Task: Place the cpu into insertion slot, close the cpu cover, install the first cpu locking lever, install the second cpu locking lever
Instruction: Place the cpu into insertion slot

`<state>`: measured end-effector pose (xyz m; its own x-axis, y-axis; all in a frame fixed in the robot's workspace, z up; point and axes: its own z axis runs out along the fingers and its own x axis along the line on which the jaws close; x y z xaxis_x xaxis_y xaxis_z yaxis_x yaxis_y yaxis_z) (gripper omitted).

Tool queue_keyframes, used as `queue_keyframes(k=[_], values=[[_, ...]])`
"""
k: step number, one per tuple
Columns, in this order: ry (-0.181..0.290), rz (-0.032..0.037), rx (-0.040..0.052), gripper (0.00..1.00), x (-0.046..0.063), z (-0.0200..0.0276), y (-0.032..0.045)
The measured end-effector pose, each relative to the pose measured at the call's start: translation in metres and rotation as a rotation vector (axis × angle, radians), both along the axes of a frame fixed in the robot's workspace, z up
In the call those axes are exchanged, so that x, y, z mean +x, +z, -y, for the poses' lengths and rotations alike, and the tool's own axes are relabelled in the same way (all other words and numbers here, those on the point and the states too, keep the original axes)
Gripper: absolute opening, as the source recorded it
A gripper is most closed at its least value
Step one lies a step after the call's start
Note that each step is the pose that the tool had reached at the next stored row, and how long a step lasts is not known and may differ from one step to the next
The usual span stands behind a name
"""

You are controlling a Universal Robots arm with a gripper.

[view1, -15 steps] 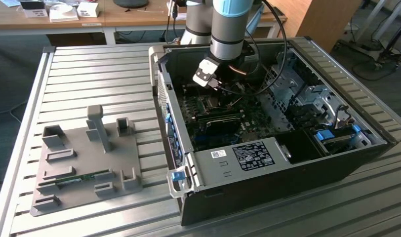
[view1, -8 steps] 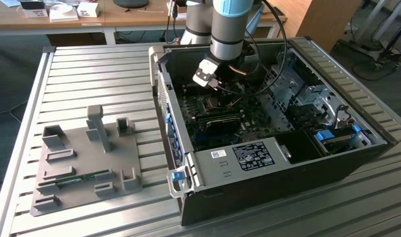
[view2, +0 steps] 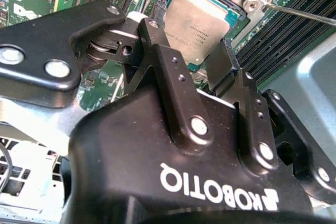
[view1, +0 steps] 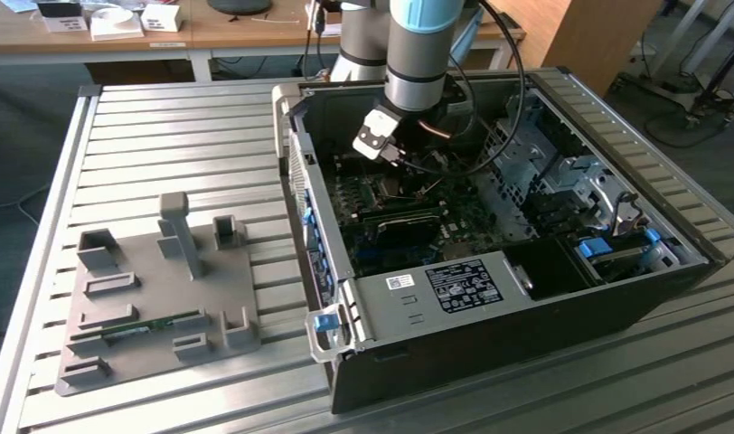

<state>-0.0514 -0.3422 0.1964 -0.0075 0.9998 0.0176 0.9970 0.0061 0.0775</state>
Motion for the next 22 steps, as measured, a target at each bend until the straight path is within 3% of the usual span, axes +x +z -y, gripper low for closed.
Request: queue_keyframes(k=[22], values=[[0.0,0.0001,0.0003,0.54,0.0008,-0.002,-0.0005]])
